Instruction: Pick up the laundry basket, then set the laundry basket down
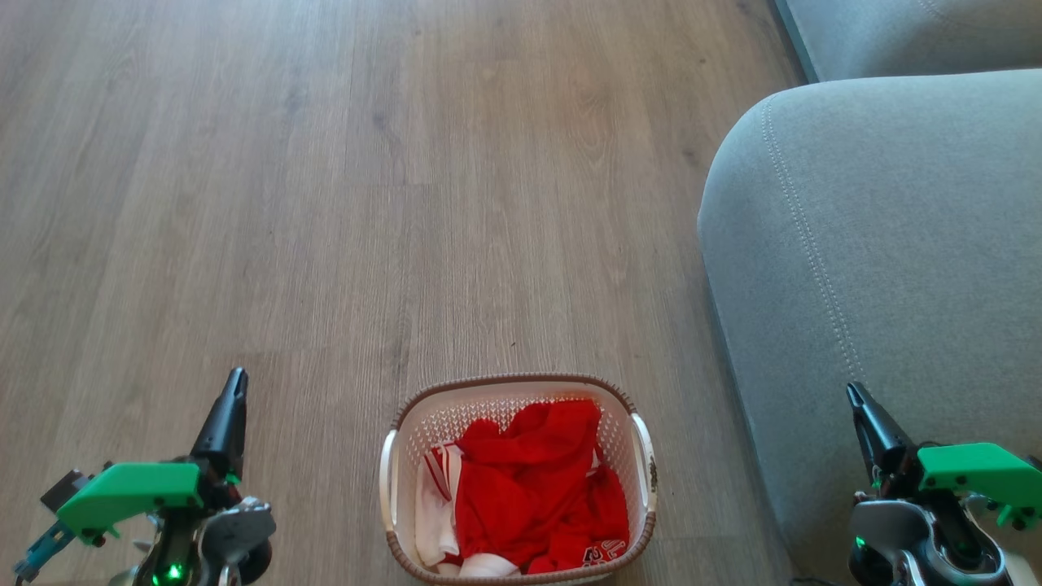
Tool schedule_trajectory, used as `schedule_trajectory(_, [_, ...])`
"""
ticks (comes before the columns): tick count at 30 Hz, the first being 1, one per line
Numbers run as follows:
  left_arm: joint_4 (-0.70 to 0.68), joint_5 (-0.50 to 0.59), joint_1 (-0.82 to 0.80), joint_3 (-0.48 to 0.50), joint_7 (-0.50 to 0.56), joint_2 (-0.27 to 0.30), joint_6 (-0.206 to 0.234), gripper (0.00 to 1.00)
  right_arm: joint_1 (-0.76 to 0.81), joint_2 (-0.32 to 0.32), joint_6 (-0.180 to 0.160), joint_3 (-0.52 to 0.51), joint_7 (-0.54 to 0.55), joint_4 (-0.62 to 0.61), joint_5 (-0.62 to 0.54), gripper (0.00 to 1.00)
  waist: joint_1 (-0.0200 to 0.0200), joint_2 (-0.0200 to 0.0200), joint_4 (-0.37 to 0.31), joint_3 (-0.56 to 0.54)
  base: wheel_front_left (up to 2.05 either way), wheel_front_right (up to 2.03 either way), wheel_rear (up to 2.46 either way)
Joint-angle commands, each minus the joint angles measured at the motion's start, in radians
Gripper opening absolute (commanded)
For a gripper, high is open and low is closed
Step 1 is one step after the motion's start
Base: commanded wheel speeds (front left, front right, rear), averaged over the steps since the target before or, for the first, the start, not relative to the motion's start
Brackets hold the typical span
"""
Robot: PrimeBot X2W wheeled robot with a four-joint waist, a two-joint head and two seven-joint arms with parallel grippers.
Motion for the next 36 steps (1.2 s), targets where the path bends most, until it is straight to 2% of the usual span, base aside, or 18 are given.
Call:
schedule_trajectory(1, [-0.029,0.008,-0.060,0.035,0.006,0.005,-0.007,0.00,-0.051,-0.008,0.007,0.017,0.008,-0.036,-0.009,0.00,0.0000,-0.0001,0.000,0.000,0.00,0.00,0.00])
schedule_trajectory(20, [-0.029,0.009,-0.060,0.036,0.006,0.005,-0.007,0.00,-0.051,-0.008,0.007,0.016,0.008,-0.036,-0.010,0.00,0.0000,-0.0001,0.000,0.000,0.00,0.00,0.00])
schedule_trajectory(21, [0.000,0.000,0.000,0.000,0.000,0.000,0.000,1.00,0.000,0.000,0.000,0.000,0.000,0.000,0.000,1.00,0.0000,-0.0001,0.000,0.000,0.00,0.00,0.00])
schedule_trajectory(25, [0.045,0.001,0.026,-0.003,-0.003,-0.003,0.001,1.00,0.018,0.007,0.000,0.005,-0.002,0.047,-0.001,1.00,0.0000,-0.0001,0.000,0.001,0.00,0.00,0.00])
schedule_trajectory(36, [0.032,0.028,0.020,0.002,-0.035,-0.003,0.001,1.00,0.002,0.005,0.000,0.026,-0.035,0.032,-0.022,1.00,0.0000,-0.0001,-0.002,0.004,0.00,0.00,0.00])
